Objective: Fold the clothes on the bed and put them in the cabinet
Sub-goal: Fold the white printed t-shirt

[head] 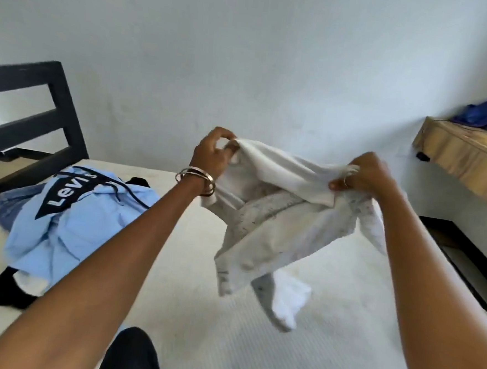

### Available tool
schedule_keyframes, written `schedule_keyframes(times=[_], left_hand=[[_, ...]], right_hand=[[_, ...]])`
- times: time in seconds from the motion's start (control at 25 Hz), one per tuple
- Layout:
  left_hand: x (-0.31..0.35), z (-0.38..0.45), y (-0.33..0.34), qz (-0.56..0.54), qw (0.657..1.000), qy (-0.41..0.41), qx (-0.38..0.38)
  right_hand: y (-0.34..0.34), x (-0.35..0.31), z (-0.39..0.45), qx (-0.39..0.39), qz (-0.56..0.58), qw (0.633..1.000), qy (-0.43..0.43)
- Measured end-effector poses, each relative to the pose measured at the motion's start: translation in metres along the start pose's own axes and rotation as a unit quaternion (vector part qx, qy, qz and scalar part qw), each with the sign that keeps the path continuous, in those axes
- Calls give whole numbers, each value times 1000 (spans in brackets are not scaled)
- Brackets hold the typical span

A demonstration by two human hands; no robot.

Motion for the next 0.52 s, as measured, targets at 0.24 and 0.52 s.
schedule_keyframes(times=[0.24, 0.52], left_hand=[[31, -12, 35, 477, 835, 145, -233], [58, -11, 54, 363, 895, 85, -247]], right_hand=[[29, -10, -35, 62, -62, 995, 53], [109, -87, -70, -53, 188, 975, -105]])
Point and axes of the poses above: each hand's wrist, its own z-axis towards the middle knuckle, its own y-axis out of the palm, x = y × z, the point moved 8 cm from there along z, towards the middle knuckle, and after that the axes turned 4 degrees about -z, right-handed, at the moved point
